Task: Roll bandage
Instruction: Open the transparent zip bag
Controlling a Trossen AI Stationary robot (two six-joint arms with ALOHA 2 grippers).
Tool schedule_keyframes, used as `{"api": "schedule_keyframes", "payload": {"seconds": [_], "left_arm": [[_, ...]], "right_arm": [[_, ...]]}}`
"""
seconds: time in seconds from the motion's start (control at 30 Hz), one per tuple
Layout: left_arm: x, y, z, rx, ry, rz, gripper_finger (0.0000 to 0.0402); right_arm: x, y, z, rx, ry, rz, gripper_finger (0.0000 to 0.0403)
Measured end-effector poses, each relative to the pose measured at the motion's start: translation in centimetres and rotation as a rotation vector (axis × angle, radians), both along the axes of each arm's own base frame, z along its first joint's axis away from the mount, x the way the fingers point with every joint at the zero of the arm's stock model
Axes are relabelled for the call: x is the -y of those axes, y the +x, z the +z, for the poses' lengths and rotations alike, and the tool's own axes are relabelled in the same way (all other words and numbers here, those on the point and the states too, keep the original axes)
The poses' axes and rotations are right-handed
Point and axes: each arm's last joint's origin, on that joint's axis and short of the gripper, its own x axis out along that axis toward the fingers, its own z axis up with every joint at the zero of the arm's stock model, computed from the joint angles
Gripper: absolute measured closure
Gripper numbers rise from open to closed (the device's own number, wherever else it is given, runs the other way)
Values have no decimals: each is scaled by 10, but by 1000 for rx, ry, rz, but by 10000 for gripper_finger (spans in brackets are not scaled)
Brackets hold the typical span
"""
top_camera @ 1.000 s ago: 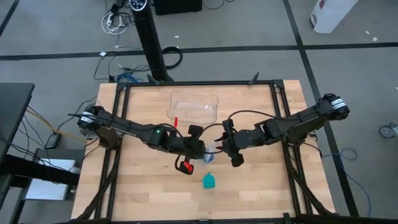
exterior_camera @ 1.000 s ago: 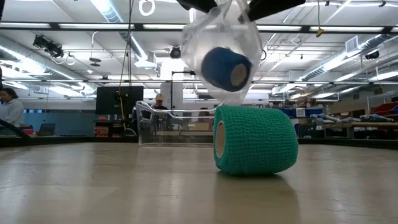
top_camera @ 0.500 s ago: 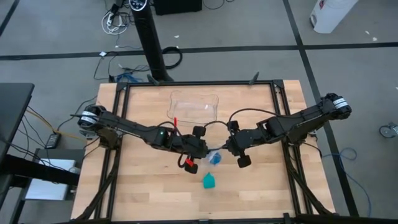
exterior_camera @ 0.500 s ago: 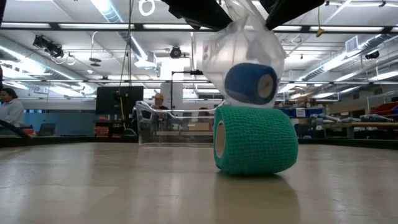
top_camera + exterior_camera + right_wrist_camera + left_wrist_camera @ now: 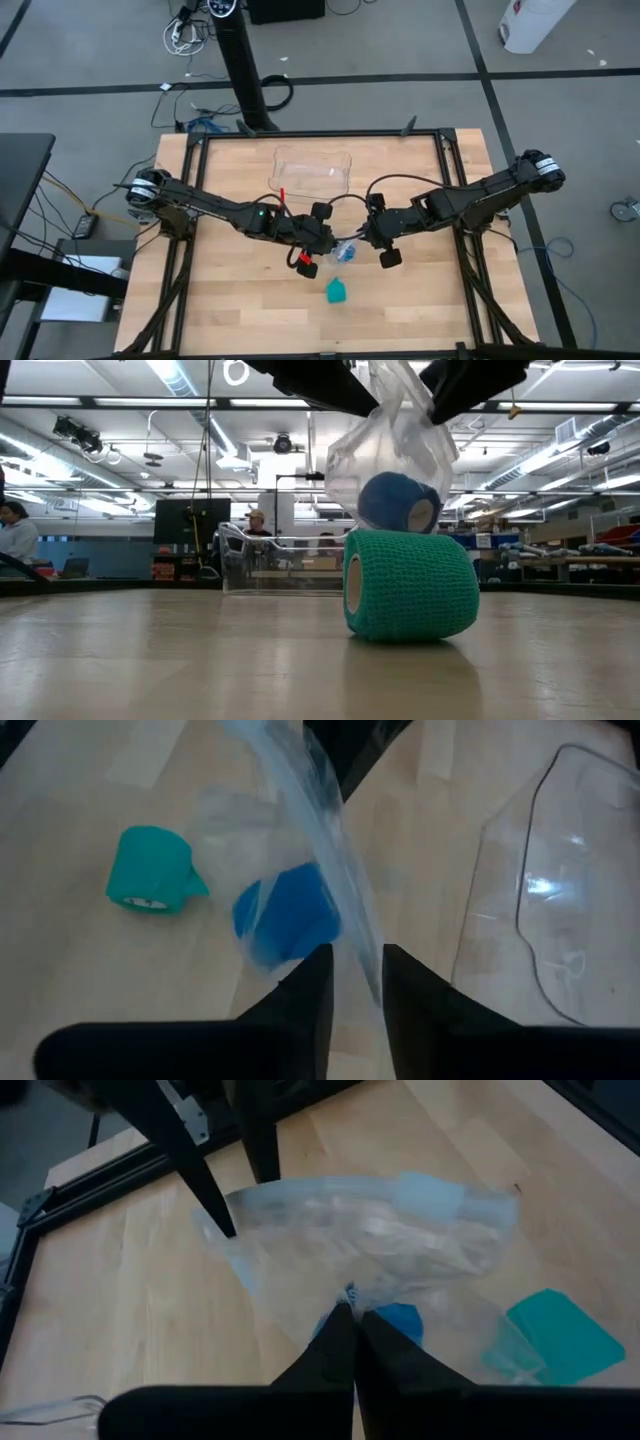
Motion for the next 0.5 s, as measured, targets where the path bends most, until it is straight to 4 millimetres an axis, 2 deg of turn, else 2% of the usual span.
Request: {"api": "schedule_keyframes", "payload": {"seconds": [0.13,0.23,0.33,0.5], "left_arm": [[0,1,2,20,-3,-4,399],[1,2,3,37,-14,2,399],[0,3,4,51,-51,62,396],[-3,3,5,75,-78,178,362]], "right_arm": [[0,1,-14,29,-3,-4,322],[2,0,-20,32,-38,-40,352],[3,-2,-19,29,-28,-51,393],[5,-9,-15,20,6,-77,400]]}}
